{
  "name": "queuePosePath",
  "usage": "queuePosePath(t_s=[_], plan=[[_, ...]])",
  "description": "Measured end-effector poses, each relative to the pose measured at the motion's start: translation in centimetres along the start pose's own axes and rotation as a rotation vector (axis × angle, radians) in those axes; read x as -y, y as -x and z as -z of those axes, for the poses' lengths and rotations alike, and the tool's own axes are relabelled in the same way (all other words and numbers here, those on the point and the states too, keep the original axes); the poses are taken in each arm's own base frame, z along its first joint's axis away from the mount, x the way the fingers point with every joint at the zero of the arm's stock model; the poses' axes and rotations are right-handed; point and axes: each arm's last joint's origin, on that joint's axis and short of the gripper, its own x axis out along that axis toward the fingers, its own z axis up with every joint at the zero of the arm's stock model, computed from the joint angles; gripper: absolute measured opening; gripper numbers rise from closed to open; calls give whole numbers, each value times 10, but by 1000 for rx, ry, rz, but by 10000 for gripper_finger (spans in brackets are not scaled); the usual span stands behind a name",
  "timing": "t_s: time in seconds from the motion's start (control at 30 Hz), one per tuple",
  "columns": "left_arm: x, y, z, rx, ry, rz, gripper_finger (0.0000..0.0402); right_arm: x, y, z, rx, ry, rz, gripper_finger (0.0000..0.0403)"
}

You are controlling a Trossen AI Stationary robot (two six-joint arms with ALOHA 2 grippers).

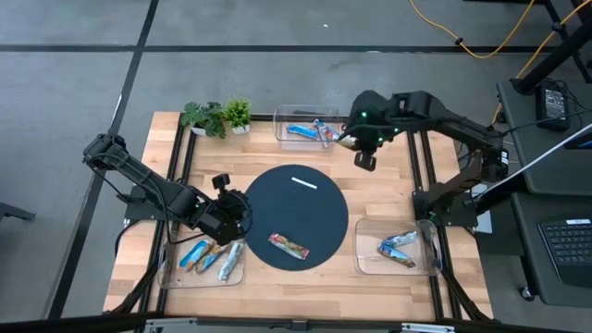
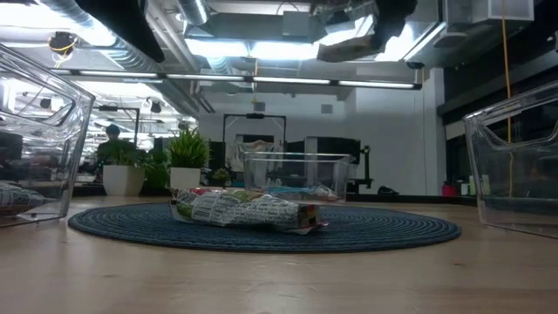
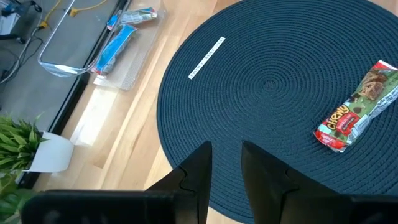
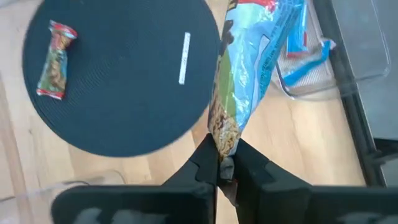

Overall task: Pick and place Granola Bars by type
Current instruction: Put the red granola bar into the top transparent bin

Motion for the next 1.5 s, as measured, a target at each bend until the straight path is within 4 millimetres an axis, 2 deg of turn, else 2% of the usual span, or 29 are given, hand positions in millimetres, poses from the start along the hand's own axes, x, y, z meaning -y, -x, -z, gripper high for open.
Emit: queuePosePath(t_s=[0.13, 0.3, 0.53, 0.7, 0.97, 1.17, 1.33, 1.5], plan=[[0, 0, 0, 0, 0, 0, 77, 14, -1, 3, -29, 17, 17, 25], [0, 0, 0, 1, 19, -1, 77, 38, -5, -5, 1, 69, 39, 28], [0, 0, 0, 1, 19, -1, 77, 83, 14, -44, 74, 61, 120, 24], [0, 0, 0, 1, 19, -1, 77, 109, 20, -58, 147, 12, 168, 26], [0, 0, 0, 0, 19, 0, 77, 128, -8, -67, 102, -10, 121, 27], [0, 0, 0, 0, 19, -1, 77, 140, -49, -80, 74, 72, 73, 23], [0, 0, 0, 1, 21, -1, 77, 153, -96, -89, 32, 80, 27, 27], [0, 0, 0, 0, 49, -1, 77, 158, -115, -90, -2, 76, 11, 23]])
